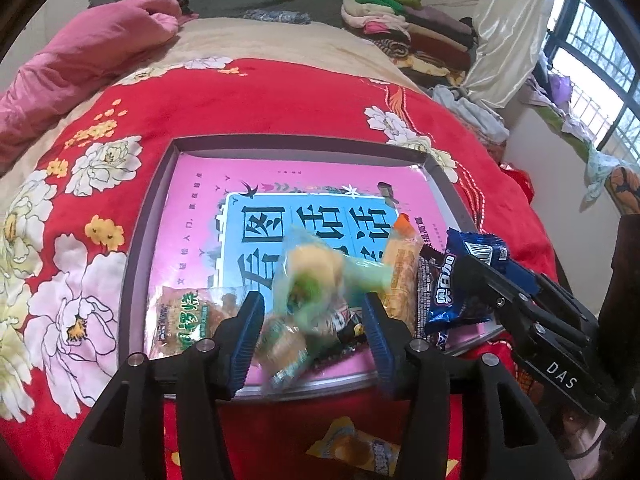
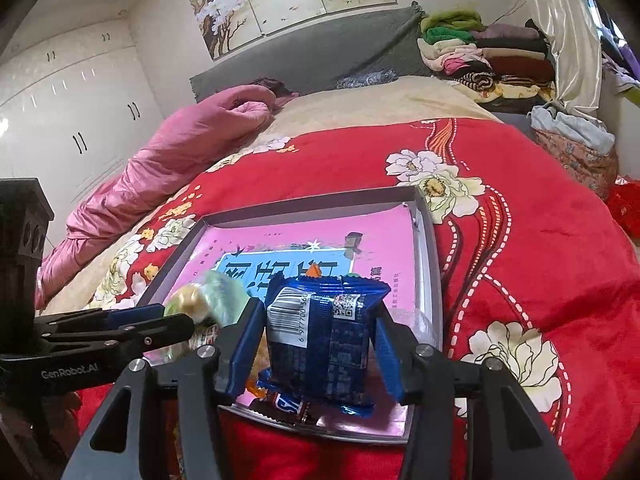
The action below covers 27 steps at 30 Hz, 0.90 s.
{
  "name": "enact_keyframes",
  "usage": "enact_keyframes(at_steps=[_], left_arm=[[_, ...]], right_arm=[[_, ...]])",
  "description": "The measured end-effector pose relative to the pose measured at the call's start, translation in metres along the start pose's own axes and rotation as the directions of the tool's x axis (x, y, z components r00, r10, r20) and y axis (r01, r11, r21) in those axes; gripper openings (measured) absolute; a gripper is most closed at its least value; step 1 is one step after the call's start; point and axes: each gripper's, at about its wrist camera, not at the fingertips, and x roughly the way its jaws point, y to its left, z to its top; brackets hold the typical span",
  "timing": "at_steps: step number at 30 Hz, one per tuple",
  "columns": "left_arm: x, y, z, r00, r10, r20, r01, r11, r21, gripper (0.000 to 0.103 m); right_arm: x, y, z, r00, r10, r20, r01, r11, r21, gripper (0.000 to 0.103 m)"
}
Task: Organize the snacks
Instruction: 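Open the left tool to drop the cake bag while the right tool releases the biscuit pack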
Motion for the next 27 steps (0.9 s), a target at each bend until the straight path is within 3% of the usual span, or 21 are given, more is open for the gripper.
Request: enact_keyframes(at_steps=[7,24,27], left_arm=[[-0.006,-0.001,-0.002,1.000,0.005,0.003,-0.005,1.000,0.009,0.059],[-0.018,-0.004,-0.003,1.000,0.014,0.012,-0.014,1.000,0.024,0.061],[-0.021,-0.003,-0.004,1.000,0.014,0.014,-0.014,1.000,0.022,0.073]], right_arm=[[-0.003,0.001,0.000,0.999,-0.028,0.018,0.029,0.999,-0.017,0.056],[-0.010,0.004,0.005,0.999,0.002,0.051,-0.001,1.000,-0.017,0.064],[-0.014,0.005,0.006,0.998,0.011,0.065,-0.010,1.000,-0.025,0.065]])
